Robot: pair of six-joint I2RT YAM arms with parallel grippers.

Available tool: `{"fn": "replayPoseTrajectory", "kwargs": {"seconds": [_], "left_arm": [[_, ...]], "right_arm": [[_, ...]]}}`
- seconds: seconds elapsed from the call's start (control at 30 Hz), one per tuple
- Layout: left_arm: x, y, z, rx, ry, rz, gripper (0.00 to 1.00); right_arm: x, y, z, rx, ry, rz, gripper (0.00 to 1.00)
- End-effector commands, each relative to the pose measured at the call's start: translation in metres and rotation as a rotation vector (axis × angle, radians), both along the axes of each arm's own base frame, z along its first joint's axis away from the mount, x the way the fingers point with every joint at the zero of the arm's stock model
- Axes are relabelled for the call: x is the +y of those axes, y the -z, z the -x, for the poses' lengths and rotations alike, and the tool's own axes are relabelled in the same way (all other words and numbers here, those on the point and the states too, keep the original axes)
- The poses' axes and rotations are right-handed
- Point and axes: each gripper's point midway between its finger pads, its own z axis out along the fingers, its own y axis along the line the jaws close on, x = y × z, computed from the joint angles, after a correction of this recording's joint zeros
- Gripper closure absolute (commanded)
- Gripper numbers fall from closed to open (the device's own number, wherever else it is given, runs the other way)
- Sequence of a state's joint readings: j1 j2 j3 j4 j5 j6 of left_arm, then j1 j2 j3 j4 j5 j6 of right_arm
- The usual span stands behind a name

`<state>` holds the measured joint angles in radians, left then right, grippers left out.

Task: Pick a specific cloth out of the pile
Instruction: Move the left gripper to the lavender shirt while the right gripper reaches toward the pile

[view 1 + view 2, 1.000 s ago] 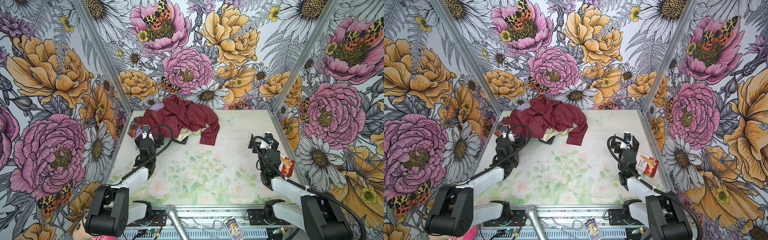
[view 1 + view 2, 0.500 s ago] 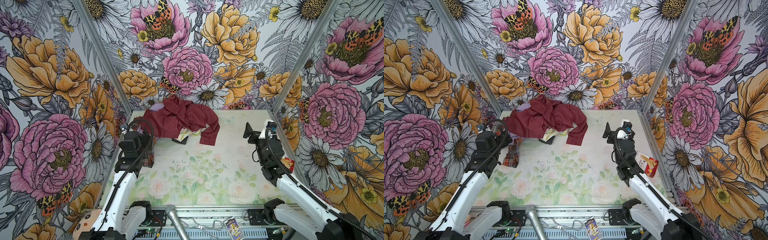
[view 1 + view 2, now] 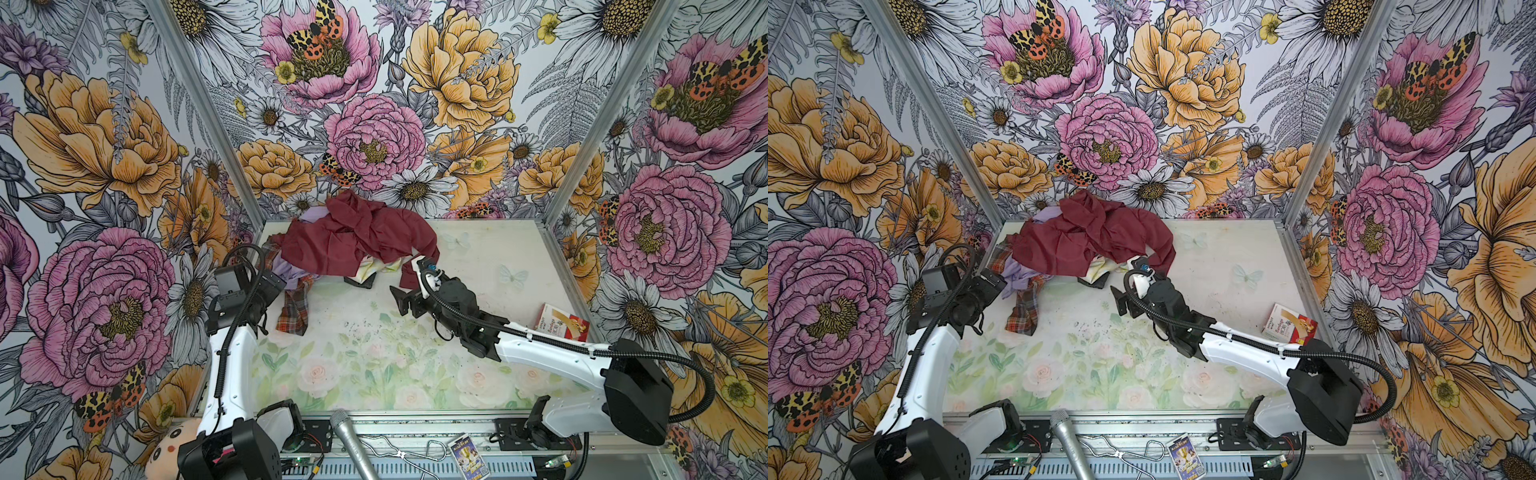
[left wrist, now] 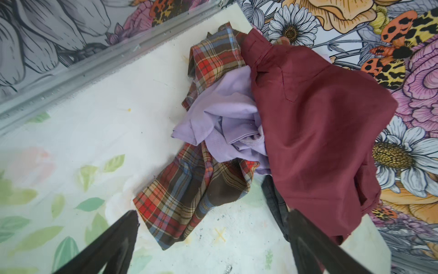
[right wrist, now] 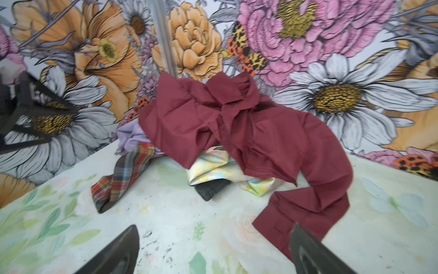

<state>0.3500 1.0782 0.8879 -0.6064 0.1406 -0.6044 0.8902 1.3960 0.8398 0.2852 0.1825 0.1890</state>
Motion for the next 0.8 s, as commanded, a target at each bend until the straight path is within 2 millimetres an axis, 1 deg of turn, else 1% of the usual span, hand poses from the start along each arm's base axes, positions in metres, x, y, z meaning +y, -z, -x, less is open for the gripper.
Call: {"fn": "replayPoseTrajectory", "kwargs": {"seconds": [0.0,0.03,0.1,0.27,0.33,0.43,0.6,0.67,0.7,0.77], "left_arm": [[-0.014,-0.010,-0.014,-0.032,0.054,0.147,0.01],[-0.014,-0.011,-0.018,-0.034,0.062,0.164,0.01],[-0.013,-0.006,-0.024,-0.023,0.068,0.215,0.01],[-0.017,0.005,-0.040,0.002,0.101,0.300,0.03],[-0.017,0.010,-0.045,0.011,0.108,0.318,0.10],[-0.017,0.014,-0.050,0.016,0.116,0.323,0.16],[-0.012,0.028,-0.056,0.045,0.113,0.301,0.25],[-0.010,0.032,-0.059,0.046,0.109,0.299,0.32],[-0.008,0.034,-0.061,0.045,0.101,0.299,0.34],[-0.004,0.035,-0.064,0.046,0.083,0.285,0.34]], "right_arm": [[0.025,0.000,0.016,0.008,-0.158,0.034,0.02],[0.028,0.003,0.019,0.015,-0.180,0.038,0.02],[0.032,0.010,0.025,0.032,-0.212,0.047,0.03],[0.031,0.024,0.030,0.031,-0.225,0.096,0.04],[0.028,0.030,0.030,0.029,-0.207,0.117,0.04],[0.026,0.036,0.030,0.023,-0.205,0.138,0.04],[0.025,0.041,0.030,0.012,-0.211,0.155,0.04],[0.026,0.041,0.031,0.007,-0.217,0.150,0.04],[0.026,0.040,0.032,0.005,-0.221,0.148,0.04],[0.025,0.042,0.033,0.004,-0.223,0.147,0.04]]}}
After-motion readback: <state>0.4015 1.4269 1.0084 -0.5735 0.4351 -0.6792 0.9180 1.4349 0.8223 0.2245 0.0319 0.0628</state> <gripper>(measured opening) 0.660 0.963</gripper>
